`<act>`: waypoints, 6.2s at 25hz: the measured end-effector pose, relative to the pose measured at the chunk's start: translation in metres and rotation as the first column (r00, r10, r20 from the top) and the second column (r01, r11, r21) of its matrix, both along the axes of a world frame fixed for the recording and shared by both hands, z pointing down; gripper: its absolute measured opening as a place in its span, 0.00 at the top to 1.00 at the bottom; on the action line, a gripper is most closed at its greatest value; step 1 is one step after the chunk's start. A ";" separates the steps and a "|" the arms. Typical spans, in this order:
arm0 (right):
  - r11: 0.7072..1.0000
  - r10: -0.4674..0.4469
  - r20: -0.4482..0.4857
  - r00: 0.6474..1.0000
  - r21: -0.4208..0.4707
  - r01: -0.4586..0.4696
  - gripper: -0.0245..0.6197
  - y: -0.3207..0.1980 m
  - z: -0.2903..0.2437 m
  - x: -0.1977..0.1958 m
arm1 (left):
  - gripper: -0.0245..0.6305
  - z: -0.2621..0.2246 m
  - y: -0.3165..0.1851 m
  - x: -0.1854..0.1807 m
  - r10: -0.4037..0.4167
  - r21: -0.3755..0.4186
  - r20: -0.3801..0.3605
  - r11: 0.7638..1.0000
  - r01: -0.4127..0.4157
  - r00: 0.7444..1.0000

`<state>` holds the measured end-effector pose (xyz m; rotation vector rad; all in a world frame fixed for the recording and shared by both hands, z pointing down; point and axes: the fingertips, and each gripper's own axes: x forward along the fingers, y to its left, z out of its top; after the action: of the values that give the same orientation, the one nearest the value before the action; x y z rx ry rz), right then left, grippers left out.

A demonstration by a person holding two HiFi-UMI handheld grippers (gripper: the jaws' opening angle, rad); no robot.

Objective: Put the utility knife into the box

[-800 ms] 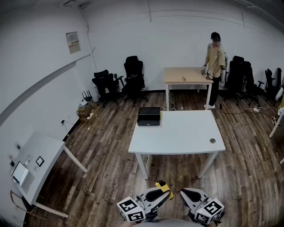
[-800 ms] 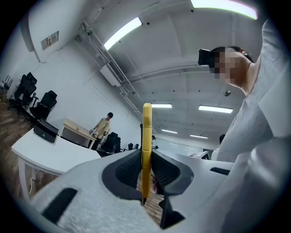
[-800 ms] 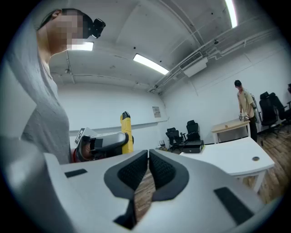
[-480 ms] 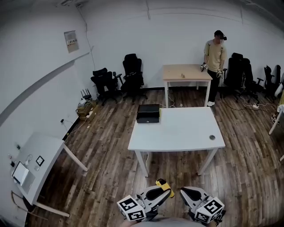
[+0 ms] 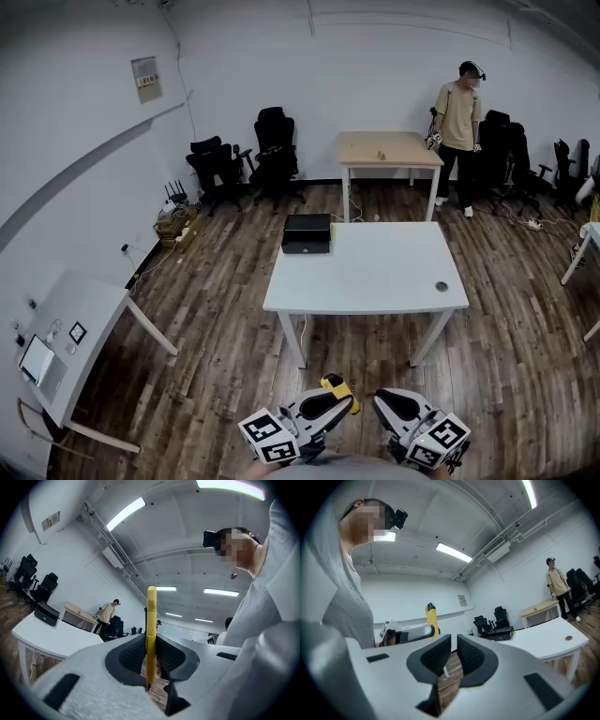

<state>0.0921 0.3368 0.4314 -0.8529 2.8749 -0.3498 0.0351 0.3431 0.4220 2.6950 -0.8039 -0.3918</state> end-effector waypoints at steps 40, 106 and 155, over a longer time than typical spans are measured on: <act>0.996 -0.084 -0.065 0.994 -0.007 0.084 0.90 -0.142 -0.003 -0.079 | 0.85 -0.005 -0.156 -0.080 -0.095 -0.018 -0.047 0.995 0.094 0.994; 0.992 -0.103 -0.216 0.971 0.053 0.117 0.90 -0.471 0.007 -0.072 | 0.85 0.003 -0.491 -0.063 -0.109 -0.050 0.026 0.993 0.110 0.994; 0.991 -0.124 -0.255 0.959 0.009 0.131 0.90 -0.495 0.021 -0.095 | 0.85 0.060 -0.652 -0.178 -0.166 -0.010 0.468 0.981 0.193 0.868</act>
<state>-0.0028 -0.1580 0.4526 -0.7604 3.1740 -0.2290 -0.1433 -0.3088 0.4820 2.6985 -1.1806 0.2582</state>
